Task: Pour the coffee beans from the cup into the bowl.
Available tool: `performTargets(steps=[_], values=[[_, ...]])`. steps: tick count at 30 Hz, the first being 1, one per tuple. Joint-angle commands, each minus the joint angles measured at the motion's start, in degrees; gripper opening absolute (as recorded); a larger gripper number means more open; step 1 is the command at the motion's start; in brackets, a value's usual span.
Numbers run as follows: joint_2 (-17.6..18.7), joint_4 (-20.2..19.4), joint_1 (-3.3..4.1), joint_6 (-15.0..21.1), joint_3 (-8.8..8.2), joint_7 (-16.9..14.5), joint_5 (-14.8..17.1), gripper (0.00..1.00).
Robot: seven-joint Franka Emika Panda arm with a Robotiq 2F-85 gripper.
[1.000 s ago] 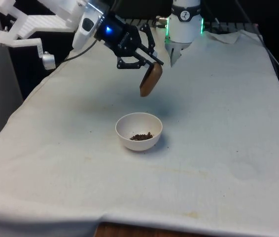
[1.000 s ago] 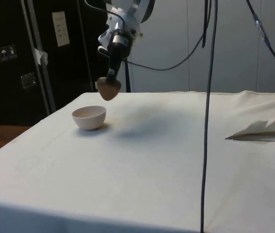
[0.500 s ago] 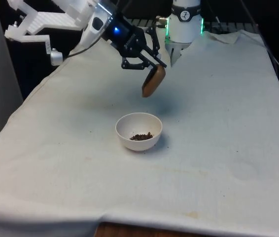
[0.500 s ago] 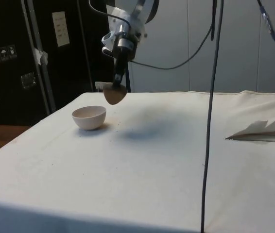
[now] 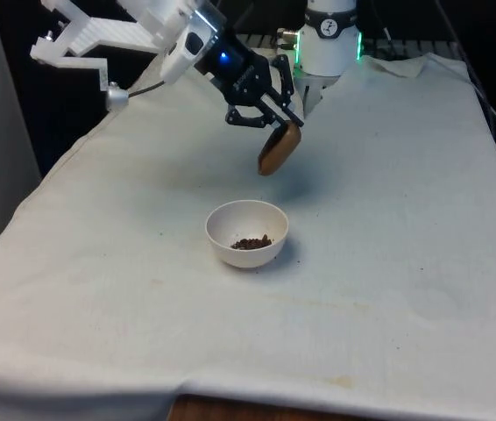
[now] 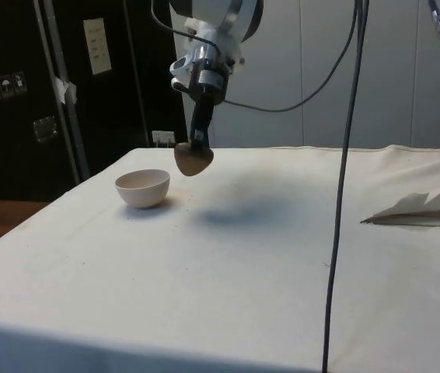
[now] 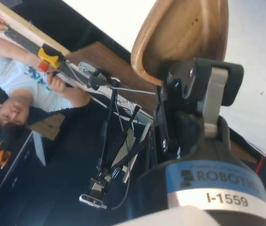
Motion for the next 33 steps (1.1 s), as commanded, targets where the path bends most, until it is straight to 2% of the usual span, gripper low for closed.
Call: performTargets(steps=[1,2,3,10,11,12,19,20,21,28,29,30,33], values=[[-0.69,-1.09,0.74,2.01,-0.23,-0.11,-0.4,0.0],[-0.23,-0.46,0.0,0.69,0.23,-0.17,-0.23,0.0],[-0.92,-1.55,0.74,2.64,0.06,-0.29,-0.57,0.0],[-2.69,-5.1,0.69,7.45,1.89,-1.55,-1.72,0.0],[-2.46,-4.98,0.0,6.88,2.64,-1.83,-1.6,0.0],[-3.09,-6.02,0.69,8.71,2.35,-1.83,-1.89,0.0],[-5.27,-9.28,0.69,13.12,4.24,-2.64,-2.58,0.0],[-4.53,-8.48,-0.06,11.63,4.53,-2.86,-2.12,0.0],[-5.56,-9.68,0.69,13.58,4.47,-2.64,-2.75,0.0],[-8.42,-12.83,0.63,17.3,6.36,-2.46,-3.95,0.0],[-7.85,-12.2,-0.06,15.99,6.65,-2.86,-3.61,0.0],[-8.82,-13.29,0.63,17.88,6.65,-2.46,-4.13,0.0],[-9.8,-14.44,0.57,19.31,7.39,-2.46,-4.41,0.0]])
